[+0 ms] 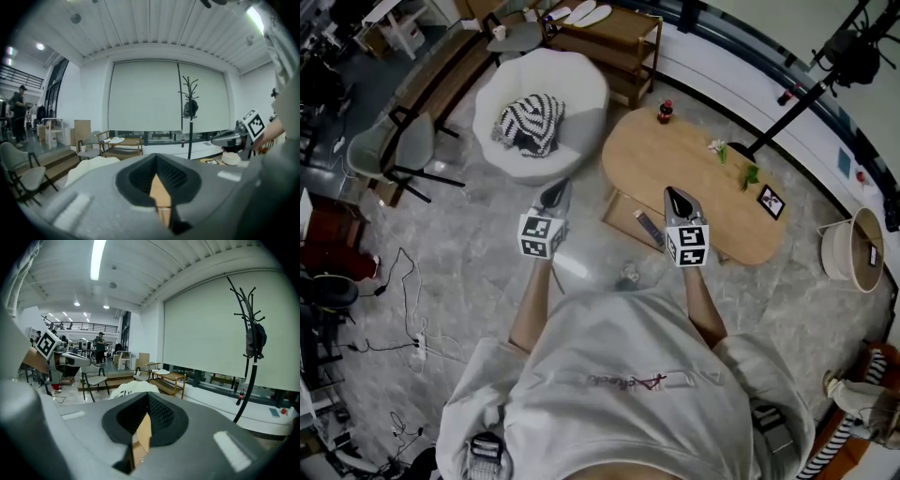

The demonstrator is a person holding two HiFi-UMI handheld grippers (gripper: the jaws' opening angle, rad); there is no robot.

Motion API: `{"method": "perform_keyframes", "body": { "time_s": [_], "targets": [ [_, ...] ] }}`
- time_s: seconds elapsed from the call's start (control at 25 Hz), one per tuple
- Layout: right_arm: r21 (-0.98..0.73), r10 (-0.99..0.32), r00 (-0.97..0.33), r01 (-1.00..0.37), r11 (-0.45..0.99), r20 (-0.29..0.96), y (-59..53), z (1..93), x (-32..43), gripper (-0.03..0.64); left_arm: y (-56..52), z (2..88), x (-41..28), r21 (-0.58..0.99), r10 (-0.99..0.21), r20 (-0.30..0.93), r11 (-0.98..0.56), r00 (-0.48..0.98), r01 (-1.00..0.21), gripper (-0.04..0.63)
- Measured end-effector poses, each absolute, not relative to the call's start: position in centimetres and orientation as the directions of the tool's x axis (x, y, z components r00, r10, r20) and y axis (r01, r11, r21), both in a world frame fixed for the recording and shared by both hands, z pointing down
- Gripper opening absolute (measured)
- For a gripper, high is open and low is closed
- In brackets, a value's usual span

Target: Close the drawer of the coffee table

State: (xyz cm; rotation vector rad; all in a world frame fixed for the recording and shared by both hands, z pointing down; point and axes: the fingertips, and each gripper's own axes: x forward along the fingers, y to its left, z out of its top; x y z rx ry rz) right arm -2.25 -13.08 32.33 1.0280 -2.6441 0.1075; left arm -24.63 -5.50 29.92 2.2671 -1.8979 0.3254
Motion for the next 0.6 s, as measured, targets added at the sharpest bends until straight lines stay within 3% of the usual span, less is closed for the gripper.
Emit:
{"method": "perform_keyframes", "body": {
  "time_s": [0.6],
  "targets": [
    [0.016,-0.63,-0.717,-0.656,0.755,0.298,-21.6,33.1,-2.2,0.005,-13.0,29.9,-24.6,-0.035,-0.951,0.282,-0.146,0.131,-0.989,0.0]
  ]
}}
